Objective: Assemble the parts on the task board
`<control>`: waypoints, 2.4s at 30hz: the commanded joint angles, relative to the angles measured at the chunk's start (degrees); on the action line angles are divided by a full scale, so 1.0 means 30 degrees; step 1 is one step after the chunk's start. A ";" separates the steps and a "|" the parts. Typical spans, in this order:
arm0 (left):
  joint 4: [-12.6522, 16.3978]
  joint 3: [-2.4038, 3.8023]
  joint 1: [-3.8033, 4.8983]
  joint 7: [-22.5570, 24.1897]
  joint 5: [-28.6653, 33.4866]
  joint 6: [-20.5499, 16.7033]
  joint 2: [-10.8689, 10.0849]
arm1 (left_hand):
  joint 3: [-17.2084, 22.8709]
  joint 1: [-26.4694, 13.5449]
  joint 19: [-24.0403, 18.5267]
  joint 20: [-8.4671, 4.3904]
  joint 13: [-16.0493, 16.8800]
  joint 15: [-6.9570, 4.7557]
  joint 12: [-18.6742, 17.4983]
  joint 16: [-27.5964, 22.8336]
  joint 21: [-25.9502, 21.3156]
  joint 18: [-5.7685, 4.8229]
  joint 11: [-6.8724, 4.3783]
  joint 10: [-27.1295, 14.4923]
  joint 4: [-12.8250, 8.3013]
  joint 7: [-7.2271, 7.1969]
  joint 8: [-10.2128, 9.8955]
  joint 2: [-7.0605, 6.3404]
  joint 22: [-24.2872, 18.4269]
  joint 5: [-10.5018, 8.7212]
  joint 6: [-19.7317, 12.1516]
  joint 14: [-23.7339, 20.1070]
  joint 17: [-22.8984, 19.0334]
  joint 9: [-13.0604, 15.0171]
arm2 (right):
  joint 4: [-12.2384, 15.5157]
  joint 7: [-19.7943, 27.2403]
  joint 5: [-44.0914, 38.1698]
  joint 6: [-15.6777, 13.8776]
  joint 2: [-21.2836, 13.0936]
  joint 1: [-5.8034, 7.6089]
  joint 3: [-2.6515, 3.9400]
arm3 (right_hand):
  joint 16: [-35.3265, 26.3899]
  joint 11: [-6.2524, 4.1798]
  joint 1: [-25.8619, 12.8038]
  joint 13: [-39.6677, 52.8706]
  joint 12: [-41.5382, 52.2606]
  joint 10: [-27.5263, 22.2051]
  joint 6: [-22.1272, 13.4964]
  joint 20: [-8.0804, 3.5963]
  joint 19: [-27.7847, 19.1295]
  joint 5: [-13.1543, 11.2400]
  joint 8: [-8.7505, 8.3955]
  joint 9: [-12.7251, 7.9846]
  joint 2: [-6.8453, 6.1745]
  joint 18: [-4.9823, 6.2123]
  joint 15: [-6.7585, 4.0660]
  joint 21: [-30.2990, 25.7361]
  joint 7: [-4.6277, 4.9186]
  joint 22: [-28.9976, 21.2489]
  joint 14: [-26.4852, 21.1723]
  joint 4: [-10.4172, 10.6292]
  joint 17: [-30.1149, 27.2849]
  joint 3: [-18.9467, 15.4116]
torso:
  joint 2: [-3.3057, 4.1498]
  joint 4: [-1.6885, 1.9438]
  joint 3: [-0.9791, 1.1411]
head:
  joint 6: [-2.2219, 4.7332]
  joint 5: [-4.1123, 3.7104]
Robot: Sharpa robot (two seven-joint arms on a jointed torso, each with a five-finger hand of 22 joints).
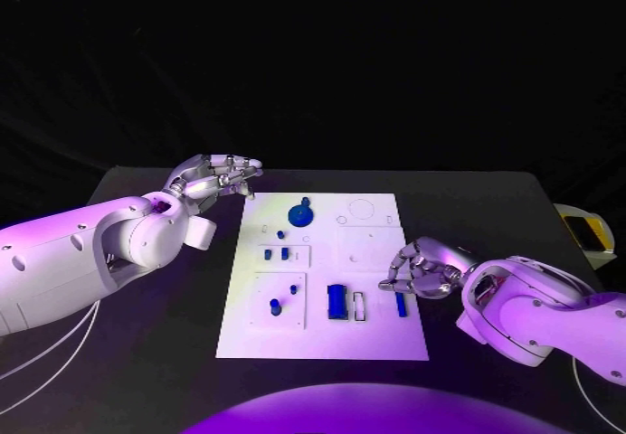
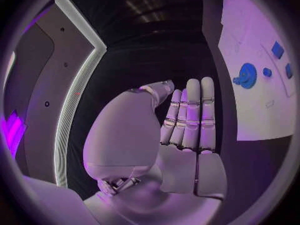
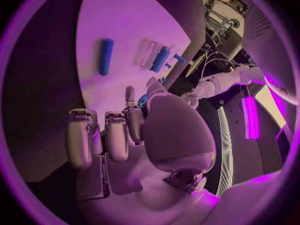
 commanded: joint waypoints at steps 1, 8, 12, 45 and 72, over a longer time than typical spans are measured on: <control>0.0104 0.0009 0.0012 0.0154 -0.0024 0.0279 0.0040 | 0.0044 -0.0057 -0.0083 0.0026 -0.0017 -0.0016 0.0134 0.0126 -0.0006 0.0093 0.0022 -0.0113 -0.0018 0.0004 0.0139 0.0064 0.0021 0.0038 -0.0103 -0.0083 -0.0019 0.0019 | 0.0025 -0.0024 -0.1455 0.0286 -0.0464 -0.0049 -0.0058 | -0.0054 0.0110 -0.0037 0.1452 -0.0097 -0.0054 -0.0114 0.0071 0.1134 -0.0126 -0.0075 -0.0013 -0.0188 -0.0131 0.0117 -0.0075 -0.0024 0.4430 0.1483 0.0003 0.2427 -0.0106 | -0.0015 -0.0033 -0.0005 | -0.0033 -0.0171; 0.0164 0.0009 0.0011 0.0160 -0.0024 0.0315 0.0036 | 0.0044 -0.0057 -0.0083 0.0026 -0.0017 -0.0016 0.0134 0.0126 -0.0006 0.0093 0.0022 -0.0113 -0.0018 0.0004 0.0139 0.0064 0.0021 0.0038 -0.0103 -0.0083 -0.0019 0.0019 | 0.0037 -0.0962 -0.3336 0.0385 -0.1047 -0.0469 -0.0116 | -0.0065 0.0064 0.0066 0.1436 -0.0120 -0.0064 0.0258 0.0117 0.1176 -0.0249 0.0036 0.0067 -0.0181 -0.0148 0.0109 0.0024 -0.0103 0.4460 0.1477 -0.0022 0.2418 -0.0213 | -0.0009 -0.0042 0.0004 | -0.0046 -0.0258; 0.0176 0.0008 0.0010 0.0165 -0.0024 0.0326 0.0033 | 0.0044 -0.0057 -0.0083 0.0026 -0.0017 -0.0016 0.0134 0.0126 -0.0006 0.0093 0.0022 -0.0113 -0.0018 0.0004 0.0139 0.0064 0.0021 0.0038 -0.0103 -0.0083 -0.0019 0.0019 | -0.0003 -0.1414 -0.3931 0.0555 -0.1019 -0.0879 -0.0133 | -0.0085 0.0020 0.0084 0.1405 -0.0165 -0.0082 0.0455 0.0115 0.1171 -0.0285 0.0115 0.0121 -0.0177 -0.0144 0.0077 0.0011 -0.0161 0.4457 0.1467 -0.0008 0.2377 -0.0284 | -0.0005 0.0017 -0.0007 | -0.0042 -0.0260; 0.0162 -0.0001 0.0001 0.0142 -0.0024 0.0374 -0.0048 | 0.0042 -0.0088 -0.0088 0.0031 -0.0020 -0.0015 0.0169 0.0139 -0.0018 0.0094 0.0017 -0.0116 -0.0005 -0.0003 0.0164 0.0065 0.0018 0.0034 -0.0110 -0.0089 -0.0025 0.0024 | -0.0740 -0.2306 -0.5267 0.1933 0.0498 -0.2025 -0.0150 | -0.0074 -0.0369 0.4561 0.1431 -0.0248 -0.0132 0.1576 -0.0217 0.1257 -0.0035 -0.0504 -0.0227 -0.0171 -0.0185 -0.0267 0.0188 -0.0519 0.4516 0.1493 -0.2021 0.2505 0.4223 | -0.0004 0.0006 0.0001 | -0.0167 -0.0086; 0.0202 -0.0015 -0.0005 0.0149 -0.0025 0.0414 -0.0039 | 0.0066 -0.0042 -0.0088 0.0025 -0.0025 -0.0025 0.0181 0.0142 -0.0016 0.0100 0.0010 -0.0130 -0.0045 -0.0012 0.0186 0.0068 0.0022 0.0044 -0.0101 -0.0097 -0.0031 0.0030 | 0.0200 -0.1696 -0.0317 -0.1890 0.1237 -0.1431 -0.0109 | 0.0078 -0.0409 -0.0580 0.1598 -0.0038 0.0301 0.0775 -0.0257 0.1473 0.1565 0.0490 0.1386 -0.1319 -0.0290 -0.0314 0.0684 -0.0596 0.4655 0.1582 -0.3246 0.2892 1.1180 | 0.0022 0.0060 -0.0005 | -0.0063 -0.0163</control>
